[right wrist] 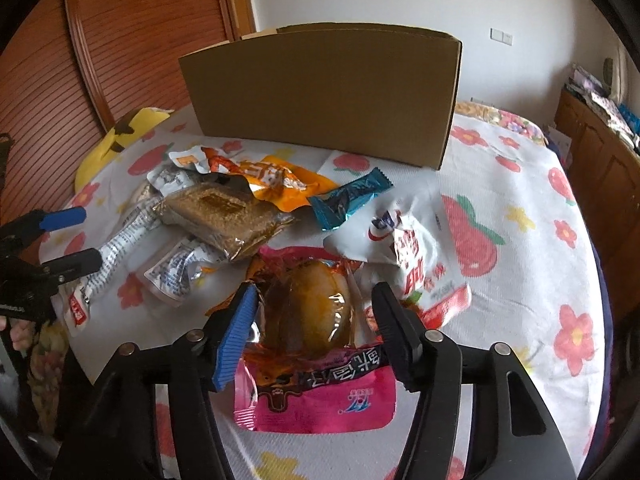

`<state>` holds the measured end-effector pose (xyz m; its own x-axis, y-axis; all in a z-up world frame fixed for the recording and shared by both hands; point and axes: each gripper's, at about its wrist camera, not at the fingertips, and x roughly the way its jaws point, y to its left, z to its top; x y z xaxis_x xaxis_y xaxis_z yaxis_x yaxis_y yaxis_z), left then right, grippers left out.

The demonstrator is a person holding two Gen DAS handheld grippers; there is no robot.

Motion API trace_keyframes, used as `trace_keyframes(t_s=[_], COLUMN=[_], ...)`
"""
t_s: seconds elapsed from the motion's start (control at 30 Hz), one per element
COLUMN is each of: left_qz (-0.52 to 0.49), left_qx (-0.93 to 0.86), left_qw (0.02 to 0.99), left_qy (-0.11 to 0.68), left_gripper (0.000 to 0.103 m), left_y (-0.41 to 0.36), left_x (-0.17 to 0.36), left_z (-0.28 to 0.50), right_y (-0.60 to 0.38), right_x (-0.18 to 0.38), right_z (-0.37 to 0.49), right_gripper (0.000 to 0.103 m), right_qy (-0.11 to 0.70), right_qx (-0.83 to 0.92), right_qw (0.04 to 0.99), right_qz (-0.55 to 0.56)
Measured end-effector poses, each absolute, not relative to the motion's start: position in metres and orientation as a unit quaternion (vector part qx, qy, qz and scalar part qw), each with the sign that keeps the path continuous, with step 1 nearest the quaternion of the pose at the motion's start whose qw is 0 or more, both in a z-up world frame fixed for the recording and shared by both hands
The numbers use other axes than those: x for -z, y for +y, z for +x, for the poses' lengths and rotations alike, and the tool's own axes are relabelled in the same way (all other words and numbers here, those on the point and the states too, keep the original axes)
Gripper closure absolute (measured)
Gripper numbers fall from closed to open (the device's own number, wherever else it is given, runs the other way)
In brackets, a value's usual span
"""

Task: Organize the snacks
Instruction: 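Close the left gripper on the long white sausage packet while the right gripper grasps the pink egg packet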

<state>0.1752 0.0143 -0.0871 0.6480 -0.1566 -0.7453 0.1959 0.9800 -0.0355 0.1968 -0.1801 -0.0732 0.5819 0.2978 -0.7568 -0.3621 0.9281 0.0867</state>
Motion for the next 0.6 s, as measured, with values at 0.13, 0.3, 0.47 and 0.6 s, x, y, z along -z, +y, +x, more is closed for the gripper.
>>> trace_keyframes(t_s=[0.13, 0.3, 0.47, 0.6], left_qz=[0.030, 0.018, 0.004, 0.005], left_qx=[0.099, 0.104, 0.107, 0.109], left_qw=[0.903, 0.897, 0.893, 0.893], left_qy=[0.418, 0.430, 0.437, 0.436], left_gripper=[0.009, 0.010, 0.009, 0.009], left_y=[0.011, 0.012, 0.014, 0.014], left_x=[0.091, 0.097, 0.100, 0.100], left_z=[0.182, 0.188, 0.194, 0.193], right_y=[-0.185, -0.189, -0.188, -0.185], right_x=[0.078, 0.078, 0.078, 0.078], right_z=[0.199, 0.201, 0.202, 0.203], right_gripper=[0.036, 0.035, 0.034, 0.032], right_qy=[0.419, 0.422, 0.424, 0.425], right_qx=[-0.189, -0.197, -0.200, -0.204], right_qw=[0.888, 0.885, 0.883, 0.882], right_qz=[-0.019, -0.008, -0.010, -0.016])
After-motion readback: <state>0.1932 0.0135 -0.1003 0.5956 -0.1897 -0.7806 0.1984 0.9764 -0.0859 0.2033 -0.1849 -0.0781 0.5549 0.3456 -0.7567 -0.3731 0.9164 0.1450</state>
